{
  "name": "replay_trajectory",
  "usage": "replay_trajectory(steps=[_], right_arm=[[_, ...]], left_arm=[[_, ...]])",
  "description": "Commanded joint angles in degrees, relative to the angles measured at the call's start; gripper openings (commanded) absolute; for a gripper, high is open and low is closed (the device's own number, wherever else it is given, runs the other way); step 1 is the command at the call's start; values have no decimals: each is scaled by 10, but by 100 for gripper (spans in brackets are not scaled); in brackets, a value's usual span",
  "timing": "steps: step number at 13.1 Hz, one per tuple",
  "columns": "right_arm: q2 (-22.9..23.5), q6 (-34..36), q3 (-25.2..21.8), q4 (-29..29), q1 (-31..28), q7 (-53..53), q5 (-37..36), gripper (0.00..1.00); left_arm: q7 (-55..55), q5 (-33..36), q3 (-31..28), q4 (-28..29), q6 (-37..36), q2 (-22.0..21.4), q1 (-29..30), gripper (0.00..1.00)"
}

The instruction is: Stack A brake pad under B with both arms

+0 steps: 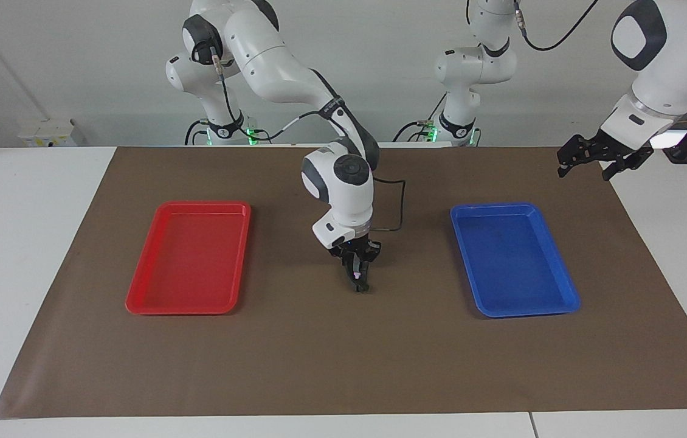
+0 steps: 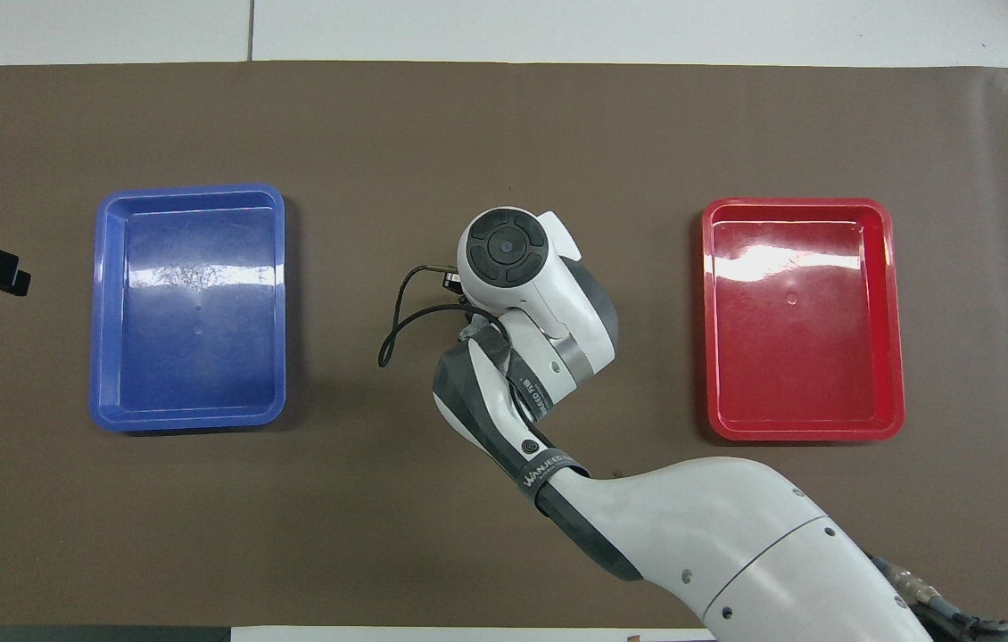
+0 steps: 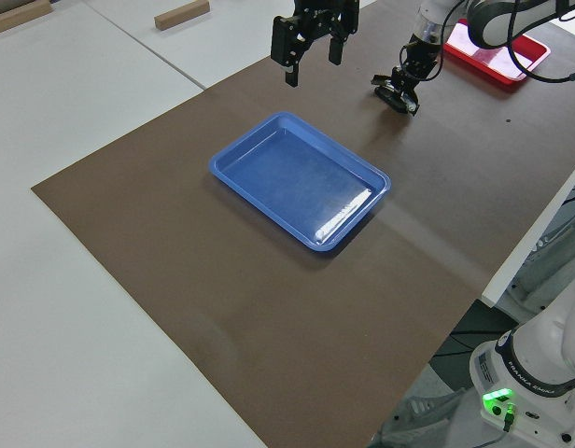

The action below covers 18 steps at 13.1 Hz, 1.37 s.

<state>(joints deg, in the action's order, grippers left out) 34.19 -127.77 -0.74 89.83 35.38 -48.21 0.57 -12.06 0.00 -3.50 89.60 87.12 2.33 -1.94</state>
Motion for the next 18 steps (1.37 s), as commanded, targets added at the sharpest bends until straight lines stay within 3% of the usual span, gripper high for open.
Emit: replay_trajectory(steps=[1, 5, 9, 11, 15, 17, 18], right_arm=[[4, -8, 2, -11, -3, -9, -5, 0], [4, -20, 2, -6, -6, -10, 1, 8], [4, -20, 2, -5, -7, -9, 1, 8], [4, -22, 2, -4, -7, -9, 2, 18], [5, -32, 2, -2, -7, -10, 2, 22], [4, -33, 2, -1, -7, -9, 2, 100], [4, -31, 2, -2, -7, -10, 2, 100]], left_arm=[[-3, 10, 4, 2, -6, -2, 4, 100], [-3, 10, 4, 2, -6, -2, 4, 100], [-3, 10, 4, 2, -6, -2, 4, 100], [-1, 10, 4, 2, -6, -2, 4, 100], [-2, 10, 4, 2, -6, -2, 4, 100], [-2, 10, 4, 2, -6, -2, 4, 100], [-1, 10, 4, 2, -6, -2, 3, 100]])
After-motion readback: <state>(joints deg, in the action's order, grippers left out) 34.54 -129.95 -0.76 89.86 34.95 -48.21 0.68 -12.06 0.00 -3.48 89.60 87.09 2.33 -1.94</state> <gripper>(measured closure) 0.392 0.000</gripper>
